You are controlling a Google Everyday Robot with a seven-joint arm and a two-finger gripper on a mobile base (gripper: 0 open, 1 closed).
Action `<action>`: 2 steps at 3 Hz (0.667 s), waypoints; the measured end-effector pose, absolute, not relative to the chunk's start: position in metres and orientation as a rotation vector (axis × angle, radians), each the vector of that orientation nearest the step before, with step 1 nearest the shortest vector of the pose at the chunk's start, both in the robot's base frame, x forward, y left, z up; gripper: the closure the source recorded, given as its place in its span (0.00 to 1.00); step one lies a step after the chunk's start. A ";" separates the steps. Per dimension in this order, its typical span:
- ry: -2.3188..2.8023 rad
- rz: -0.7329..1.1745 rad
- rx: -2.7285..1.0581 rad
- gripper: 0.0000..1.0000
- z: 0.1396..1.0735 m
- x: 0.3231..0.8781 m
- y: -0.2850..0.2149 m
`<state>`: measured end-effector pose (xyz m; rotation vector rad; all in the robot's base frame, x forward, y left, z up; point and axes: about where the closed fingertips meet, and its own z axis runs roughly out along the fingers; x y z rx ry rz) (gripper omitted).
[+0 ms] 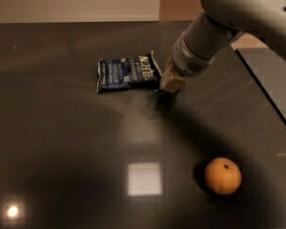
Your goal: Move rxbar blueberry near blue chip bag
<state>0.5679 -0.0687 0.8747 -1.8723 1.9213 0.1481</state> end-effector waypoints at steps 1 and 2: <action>1.933 0.137 -1.853 0.57 0.873 0.576 -0.073; 1.931 0.139 -1.857 0.36 0.872 0.575 -0.071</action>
Offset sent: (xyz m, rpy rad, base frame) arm 0.0067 -0.0037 -0.0017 0.0005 -0.0052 -0.0154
